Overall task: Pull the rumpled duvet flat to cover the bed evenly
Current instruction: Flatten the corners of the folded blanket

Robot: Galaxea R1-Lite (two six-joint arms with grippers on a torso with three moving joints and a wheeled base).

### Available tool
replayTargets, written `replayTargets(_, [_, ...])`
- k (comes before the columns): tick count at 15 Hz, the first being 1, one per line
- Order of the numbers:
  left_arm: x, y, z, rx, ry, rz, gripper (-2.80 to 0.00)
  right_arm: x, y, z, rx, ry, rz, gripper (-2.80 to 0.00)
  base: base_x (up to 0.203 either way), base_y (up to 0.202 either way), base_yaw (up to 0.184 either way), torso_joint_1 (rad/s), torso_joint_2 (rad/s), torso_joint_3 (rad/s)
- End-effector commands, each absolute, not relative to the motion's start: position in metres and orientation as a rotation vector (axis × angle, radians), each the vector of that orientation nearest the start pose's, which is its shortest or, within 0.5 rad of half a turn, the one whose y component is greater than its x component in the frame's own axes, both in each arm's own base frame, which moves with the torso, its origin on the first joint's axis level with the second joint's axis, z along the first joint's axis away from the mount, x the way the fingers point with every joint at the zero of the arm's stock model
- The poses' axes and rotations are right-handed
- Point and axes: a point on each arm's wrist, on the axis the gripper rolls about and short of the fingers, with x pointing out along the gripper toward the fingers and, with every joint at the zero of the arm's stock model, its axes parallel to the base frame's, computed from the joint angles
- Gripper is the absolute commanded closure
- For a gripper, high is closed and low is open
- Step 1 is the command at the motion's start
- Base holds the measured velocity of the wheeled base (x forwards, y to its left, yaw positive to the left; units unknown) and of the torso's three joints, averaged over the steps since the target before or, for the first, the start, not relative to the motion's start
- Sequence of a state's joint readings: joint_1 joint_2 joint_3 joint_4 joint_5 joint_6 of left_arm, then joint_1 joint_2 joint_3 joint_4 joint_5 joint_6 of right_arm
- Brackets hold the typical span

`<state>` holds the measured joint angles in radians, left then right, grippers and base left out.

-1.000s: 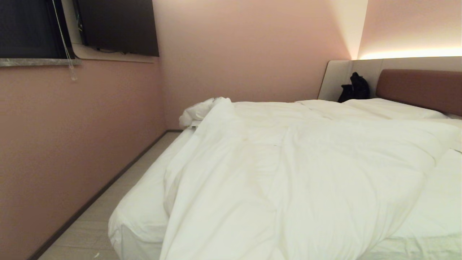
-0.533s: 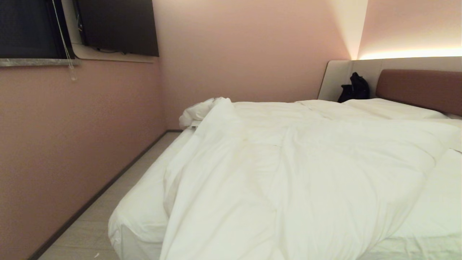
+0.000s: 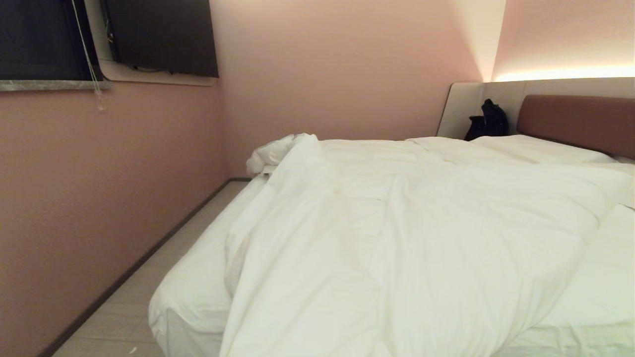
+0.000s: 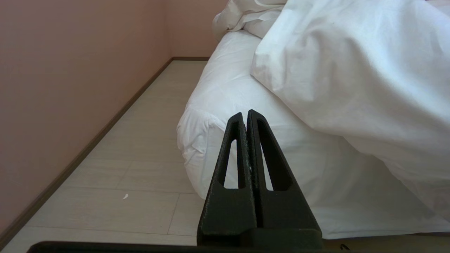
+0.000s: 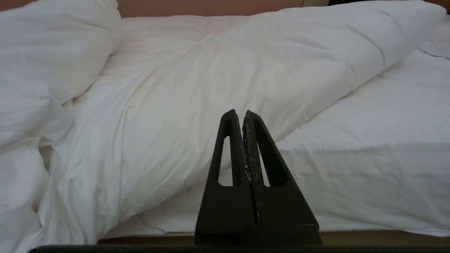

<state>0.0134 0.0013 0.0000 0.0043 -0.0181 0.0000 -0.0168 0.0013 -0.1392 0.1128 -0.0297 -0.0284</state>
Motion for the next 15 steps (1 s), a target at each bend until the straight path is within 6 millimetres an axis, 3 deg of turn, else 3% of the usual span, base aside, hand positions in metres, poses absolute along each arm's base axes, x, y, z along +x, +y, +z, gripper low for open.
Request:
replayTargets(1, [-0.023,-0.001,0.075,0.0,0.006,-0.005,0.0,-0.031,0.001,0.099,-0.047,-0.077,-0.019,0.0,0.0,0.0,0.0,0.0,0.0,0.0])
replayTargets(6, [-0.023,-0.001,0.075,0.0,0.006,-0.005,0.0,-0.023,0.001,0.077,-0.047,0.004,-0.004,0.0,0.0,0.0,0.0,0.0,0.0,0.0])
replayTargets(15, [-0.023,-0.001,0.075,0.004,0.008,-0.006,0.0,-0.023,0.0,0.076,-0.009,-0.001,-0.014,0.0,0.0,0.0,0.0,0.0,0.0,0.0])
